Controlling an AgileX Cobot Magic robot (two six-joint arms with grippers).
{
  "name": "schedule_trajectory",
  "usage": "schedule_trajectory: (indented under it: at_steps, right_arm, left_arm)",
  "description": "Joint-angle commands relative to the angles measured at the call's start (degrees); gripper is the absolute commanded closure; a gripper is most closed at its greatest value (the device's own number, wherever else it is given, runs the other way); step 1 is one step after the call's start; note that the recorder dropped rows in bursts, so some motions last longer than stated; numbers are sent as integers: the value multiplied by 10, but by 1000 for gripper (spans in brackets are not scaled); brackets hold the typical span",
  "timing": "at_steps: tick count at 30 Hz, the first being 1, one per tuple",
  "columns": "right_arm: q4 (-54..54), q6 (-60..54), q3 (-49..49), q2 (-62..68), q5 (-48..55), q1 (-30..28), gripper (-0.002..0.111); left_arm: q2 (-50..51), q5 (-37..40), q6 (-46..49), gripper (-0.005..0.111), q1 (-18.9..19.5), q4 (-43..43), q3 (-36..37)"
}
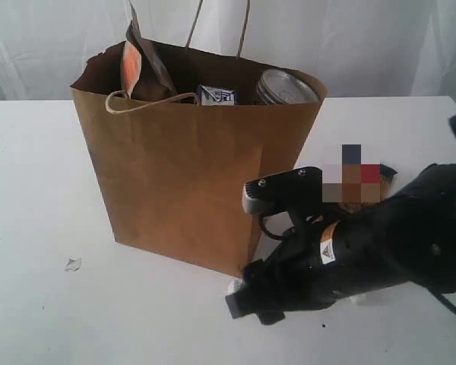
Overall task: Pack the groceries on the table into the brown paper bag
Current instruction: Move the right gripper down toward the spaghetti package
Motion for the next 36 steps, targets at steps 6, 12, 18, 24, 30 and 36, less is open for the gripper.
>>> schedule_trajectory:
  at_steps: [6, 12, 18, 24, 30, 36]
  right_arm:
    - [0, 106, 2, 93, -120, 26, 43]
    - [1, 136, 2, 151, -154, 49, 43]
    - [1, 144, 0, 206, -202, 49, 43]
    - [0, 144, -12, 225, -194, 49, 54]
    - [-16, 143, -12, 242, -175, 49, 69]
    - [-91, 99, -14, 258, -105, 49, 76]
  left_arm:
    - [-3, 3, -5, 106, -1, 2, 2]
    - [-3, 3, -5, 106, -1, 2, 2]
    - [-3, 3, -5, 106, -1, 2, 2]
    - [-3, 3, -5, 106, -1, 2, 2]
    - [-3, 3, -5, 106, -1, 2, 2]
    - [-3, 3, -5, 106, -1, 2, 2]
